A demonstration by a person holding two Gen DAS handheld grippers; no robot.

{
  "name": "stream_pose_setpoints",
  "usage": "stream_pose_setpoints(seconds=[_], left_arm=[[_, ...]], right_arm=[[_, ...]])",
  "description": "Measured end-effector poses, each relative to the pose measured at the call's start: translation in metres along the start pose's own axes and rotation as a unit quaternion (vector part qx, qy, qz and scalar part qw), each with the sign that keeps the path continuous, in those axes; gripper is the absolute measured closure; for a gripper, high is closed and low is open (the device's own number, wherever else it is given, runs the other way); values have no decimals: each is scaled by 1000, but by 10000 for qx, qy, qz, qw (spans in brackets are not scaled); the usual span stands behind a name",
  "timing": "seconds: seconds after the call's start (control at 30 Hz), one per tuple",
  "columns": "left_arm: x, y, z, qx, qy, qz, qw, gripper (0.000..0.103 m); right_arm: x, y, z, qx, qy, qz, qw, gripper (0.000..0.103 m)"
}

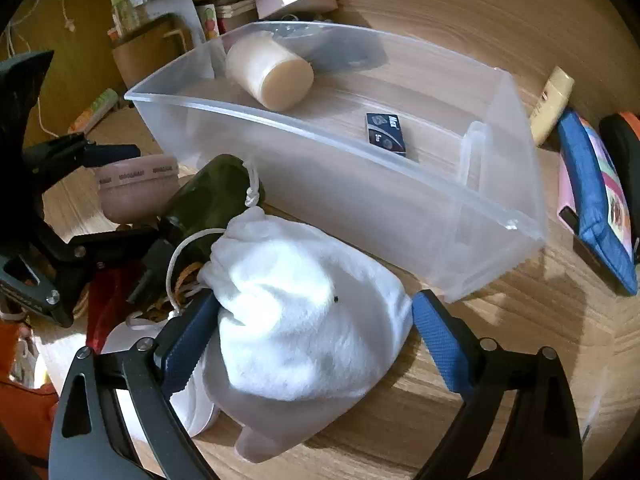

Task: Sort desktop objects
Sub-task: 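Grasp the pink round compact with the left gripper while the right gripper grasps the white pouch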

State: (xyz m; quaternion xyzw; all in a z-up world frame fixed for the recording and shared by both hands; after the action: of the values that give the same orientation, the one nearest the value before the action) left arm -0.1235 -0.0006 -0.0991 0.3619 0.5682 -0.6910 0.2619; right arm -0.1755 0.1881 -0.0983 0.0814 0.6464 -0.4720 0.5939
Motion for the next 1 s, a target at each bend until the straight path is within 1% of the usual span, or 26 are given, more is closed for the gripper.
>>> stream_pose_setpoints(seconds=[0.13,0.2,0.23,0.27,0.3,0.33,0.4,0.5,0.53,0.63,0.7,0.87,1.0], left_arm=[[1,2,1,19,13,-84,10000,2],[0,3,0,44,-6,-148,9999,2],[-1,3,-1,67,-29,-189,9998,2],[-1,4,-1,87,-49,-225,9997,2],[-2,4,-2,97,-59,-247,9996,2],[-2,4,-2,108,-63,-264,9996,2],[-3,4,-3,133,9,-282,9995,10],[-5,6,-5,185,167,-299,9992,21],[-6,6,-5,195,175,-297,9992,22],[-7,6,-6,186,183,-297,9992,29],[-7,6,-4,158,181,-290,9993,37],[-8,7,5,-23,271,-234,9994,38],[-9,10,8,-102,267,-223,9993,38]], right_arm=[[3,1,4,-56,0,-46,10000,10],[3,2,6,-67,-66,-69,9999,20],[2,3,9,-114,-109,-85,9998,24],[0,4,10,-145,-133,-85,9998,32],[-1,4,12,-171,-139,-84,9997,37],[-1,4,13,-191,-145,-91,9997,39],[-3,5,13,-192,-180,-110,9996,47],[-7,7,10,-60,-302,-172,9994,56],[-9,6,9,-34,-315,-186,9993,57],[-15,7,7,78,-342,-279,9990,62],[-21,9,6,122,-326,-326,9989,65],[-37,19,-5,333,-200,-483,9981,65],[-55,22,-12,479,-95,-712,9963,65]])
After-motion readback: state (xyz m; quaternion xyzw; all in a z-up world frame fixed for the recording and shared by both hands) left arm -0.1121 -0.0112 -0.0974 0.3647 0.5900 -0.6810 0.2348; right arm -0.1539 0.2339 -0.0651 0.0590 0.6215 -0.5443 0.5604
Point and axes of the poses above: each gripper's, at about its wrist camera, not at the fingertips, and x roughly the way its jaws point, z to its left, y to its underside, the point moved 1 cm from there along x, roughly the way its jaws point, and after that the axes turned 10 degrees about -y, right-handed, at the moved point
